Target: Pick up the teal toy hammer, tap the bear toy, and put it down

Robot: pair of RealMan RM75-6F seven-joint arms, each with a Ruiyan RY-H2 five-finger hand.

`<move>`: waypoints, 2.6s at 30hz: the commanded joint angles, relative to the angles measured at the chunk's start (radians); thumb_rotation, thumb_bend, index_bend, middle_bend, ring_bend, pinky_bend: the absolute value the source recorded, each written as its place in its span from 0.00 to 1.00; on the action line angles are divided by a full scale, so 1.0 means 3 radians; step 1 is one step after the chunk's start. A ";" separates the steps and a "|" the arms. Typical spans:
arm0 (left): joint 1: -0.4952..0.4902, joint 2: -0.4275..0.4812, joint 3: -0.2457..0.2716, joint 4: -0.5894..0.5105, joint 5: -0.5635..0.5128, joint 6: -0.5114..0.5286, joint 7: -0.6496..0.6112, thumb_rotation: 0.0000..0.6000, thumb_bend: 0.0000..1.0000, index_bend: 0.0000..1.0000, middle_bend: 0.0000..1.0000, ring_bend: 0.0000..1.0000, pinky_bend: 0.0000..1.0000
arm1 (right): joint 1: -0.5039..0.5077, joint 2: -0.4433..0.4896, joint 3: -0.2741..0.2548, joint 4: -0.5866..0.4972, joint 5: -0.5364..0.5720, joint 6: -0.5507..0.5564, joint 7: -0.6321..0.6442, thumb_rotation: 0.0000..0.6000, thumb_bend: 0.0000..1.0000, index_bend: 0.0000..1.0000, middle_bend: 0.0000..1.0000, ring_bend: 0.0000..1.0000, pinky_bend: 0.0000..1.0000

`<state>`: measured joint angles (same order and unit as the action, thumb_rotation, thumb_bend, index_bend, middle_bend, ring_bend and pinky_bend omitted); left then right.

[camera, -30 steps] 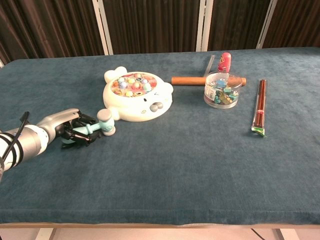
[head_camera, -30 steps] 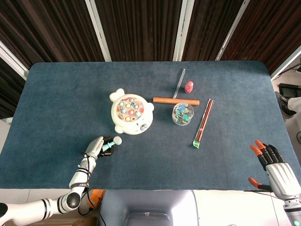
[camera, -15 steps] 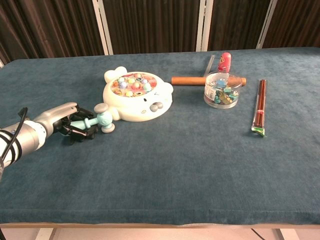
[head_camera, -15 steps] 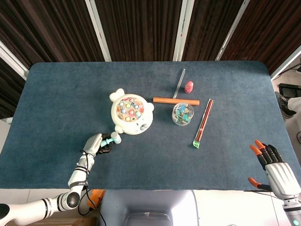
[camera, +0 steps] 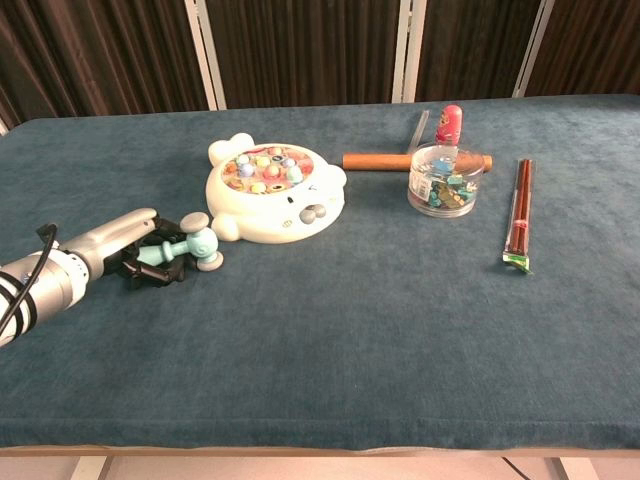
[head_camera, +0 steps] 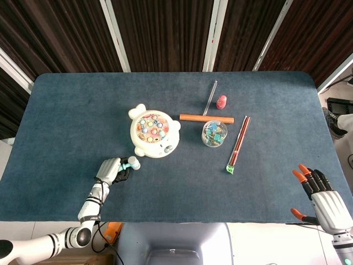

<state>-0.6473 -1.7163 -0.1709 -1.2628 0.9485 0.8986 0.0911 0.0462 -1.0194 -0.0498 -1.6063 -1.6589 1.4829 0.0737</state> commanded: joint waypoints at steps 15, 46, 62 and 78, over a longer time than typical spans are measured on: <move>0.0003 -0.0039 0.0049 0.0082 -0.0008 0.0001 0.0403 1.00 0.50 0.20 0.07 0.00 0.00 | 0.0002 0.0007 -0.0010 -0.0004 -0.0010 -0.0004 0.0004 1.00 0.33 0.00 0.00 0.00 0.00; -0.0051 0.0076 0.0025 0.0073 -0.0072 -0.0014 0.0629 0.84 0.42 0.13 0.00 0.00 0.00 | 0.0002 0.0008 -0.0012 -0.0007 -0.0009 -0.0003 -0.0002 1.00 0.33 0.00 0.00 0.00 0.00; -0.0058 0.0118 0.0061 0.0125 -0.0002 -0.0031 0.0747 0.76 0.36 0.06 0.00 0.00 0.00 | 0.0000 0.0001 -0.0006 0.0000 -0.0007 0.0009 -0.0004 1.00 0.33 0.00 0.00 0.00 0.00; -0.0040 0.0142 0.0035 0.0090 0.0085 0.0072 0.0720 0.77 0.33 0.00 0.00 0.00 0.00 | -0.0005 0.0014 -0.0014 0.0002 -0.0022 0.0020 0.0022 1.00 0.33 0.00 0.00 0.00 0.00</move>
<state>-0.6609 -1.6734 -0.1611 -1.2388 0.9699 0.9177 0.3118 0.0448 -1.0153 -0.0539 -1.6056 -1.6655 1.4890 0.0804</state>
